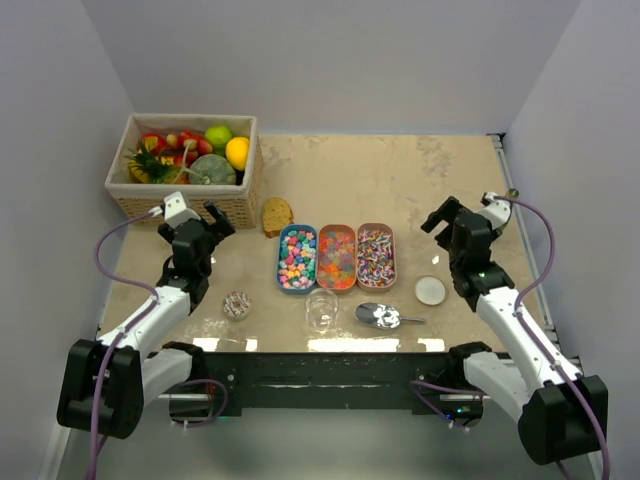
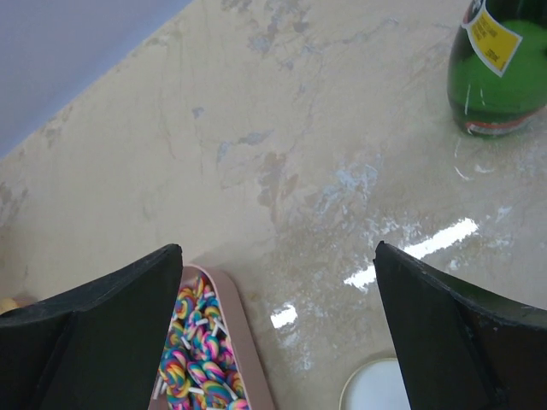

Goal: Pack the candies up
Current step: Pick up the spatula from the center of the board.

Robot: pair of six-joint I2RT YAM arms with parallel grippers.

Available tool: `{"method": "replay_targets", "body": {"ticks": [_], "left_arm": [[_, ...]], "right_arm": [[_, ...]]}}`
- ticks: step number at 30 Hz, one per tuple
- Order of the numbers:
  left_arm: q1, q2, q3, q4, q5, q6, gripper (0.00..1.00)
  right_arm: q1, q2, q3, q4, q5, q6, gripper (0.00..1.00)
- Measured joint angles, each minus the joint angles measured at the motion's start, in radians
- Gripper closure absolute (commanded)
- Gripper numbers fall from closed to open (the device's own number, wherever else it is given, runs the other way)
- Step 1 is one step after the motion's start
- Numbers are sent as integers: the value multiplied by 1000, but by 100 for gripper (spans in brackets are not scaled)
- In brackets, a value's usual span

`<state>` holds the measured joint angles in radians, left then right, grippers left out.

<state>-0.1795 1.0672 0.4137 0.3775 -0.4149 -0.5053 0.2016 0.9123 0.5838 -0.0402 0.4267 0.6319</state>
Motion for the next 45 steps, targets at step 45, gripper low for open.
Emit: {"method": "replay_targets", "body": {"ticks": [45], "left_arm": [[0,32,-3,54,233,-52,1]], "right_arm": [[0,-227,-188,-708,-602,338,30]]}}
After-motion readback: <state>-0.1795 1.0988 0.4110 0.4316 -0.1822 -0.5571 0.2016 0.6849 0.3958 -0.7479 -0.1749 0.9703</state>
